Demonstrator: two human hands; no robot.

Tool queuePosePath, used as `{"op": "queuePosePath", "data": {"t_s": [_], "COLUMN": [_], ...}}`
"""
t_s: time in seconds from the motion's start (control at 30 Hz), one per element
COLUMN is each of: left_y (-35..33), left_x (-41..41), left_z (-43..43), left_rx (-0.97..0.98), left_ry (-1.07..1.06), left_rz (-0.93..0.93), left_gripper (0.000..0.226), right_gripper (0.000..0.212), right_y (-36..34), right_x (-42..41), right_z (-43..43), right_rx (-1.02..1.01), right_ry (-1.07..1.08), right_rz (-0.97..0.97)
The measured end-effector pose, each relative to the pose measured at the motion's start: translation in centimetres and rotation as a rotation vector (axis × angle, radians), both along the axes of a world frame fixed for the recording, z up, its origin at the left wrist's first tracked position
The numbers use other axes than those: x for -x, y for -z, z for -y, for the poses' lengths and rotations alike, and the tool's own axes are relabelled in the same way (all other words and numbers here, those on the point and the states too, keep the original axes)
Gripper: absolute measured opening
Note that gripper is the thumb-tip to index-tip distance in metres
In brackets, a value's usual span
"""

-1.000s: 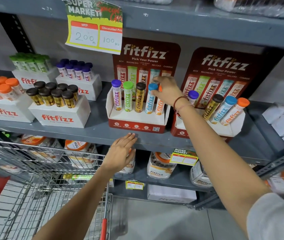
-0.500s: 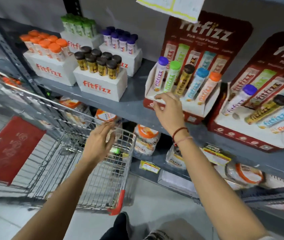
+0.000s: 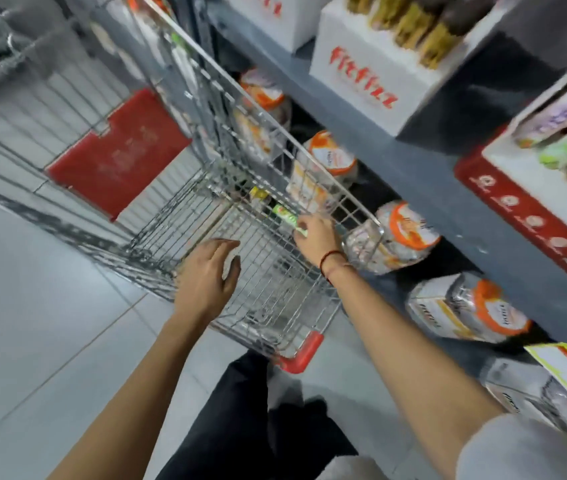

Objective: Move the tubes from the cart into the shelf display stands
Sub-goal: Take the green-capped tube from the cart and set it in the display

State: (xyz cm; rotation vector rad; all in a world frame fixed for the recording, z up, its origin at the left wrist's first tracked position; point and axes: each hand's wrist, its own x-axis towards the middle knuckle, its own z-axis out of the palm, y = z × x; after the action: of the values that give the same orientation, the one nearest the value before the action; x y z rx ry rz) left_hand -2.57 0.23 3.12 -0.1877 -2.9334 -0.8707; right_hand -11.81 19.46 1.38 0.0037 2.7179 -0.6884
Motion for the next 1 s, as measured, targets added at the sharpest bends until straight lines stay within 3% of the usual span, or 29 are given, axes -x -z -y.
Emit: {"op": "queuePosePath", "data": {"t_s": [0.1, 0.2, 0.37, 0.47, 0.57, 0.67, 0.8, 1.0], "left_y": [1.8, 2.9, 3.7, 3.6, 3.3, 3.0, 3.0, 3.0], "left_x": [-1.2, -1.4, -1.4, -1.5, -1.5, -1.6, -1.6, -1.7], "left_z": [0.0, -0.1, -0.4, -0.6, -0.7, -0.9, -1.0, -1.1], "left_rx": [0.032, 0.063, 0.123, 0.174, 0.201, 0.202, 0.207, 0.232], "left_ry": [0.018, 0.059, 0.041, 0.043, 0.051, 0.033, 0.028, 0.021], "left_rz": [0.098, 0.177, 0.191, 0.204, 0.203, 0.196, 0.201, 0.190], "left_gripper": [0.033, 0.033, 0.034, 0.037, 0.042, 0.043, 0.045, 0.044], "right_gripper": [0.005, 0.035, 0.033, 0.039, 0.047, 0.045, 0.050, 0.049], "right_y": [4.3, 8.4, 14.1, 16.3, 18.0, 19.4, 20.5, 21.5], "right_x": [0.6, 1.3, 2.2, 2.4, 3.1, 3.6, 4.6, 4.9], "right_z": [0.7, 0.8, 0.3, -0.1, -0.5, -0.8, -1.6, -1.5], "right_rx": [-0.058, -0.125, -0.091, 0.135, 0.213, 0.345, 0.158, 0.247], "right_ry": [0.029, 0.107, 0.360, 0.618, 0.824, 0.885, 0.966, 1.029], "right_rz": [0.221, 0.411, 0.424, 0.505, 0.426, 0.414, 0.261, 0.242]}}
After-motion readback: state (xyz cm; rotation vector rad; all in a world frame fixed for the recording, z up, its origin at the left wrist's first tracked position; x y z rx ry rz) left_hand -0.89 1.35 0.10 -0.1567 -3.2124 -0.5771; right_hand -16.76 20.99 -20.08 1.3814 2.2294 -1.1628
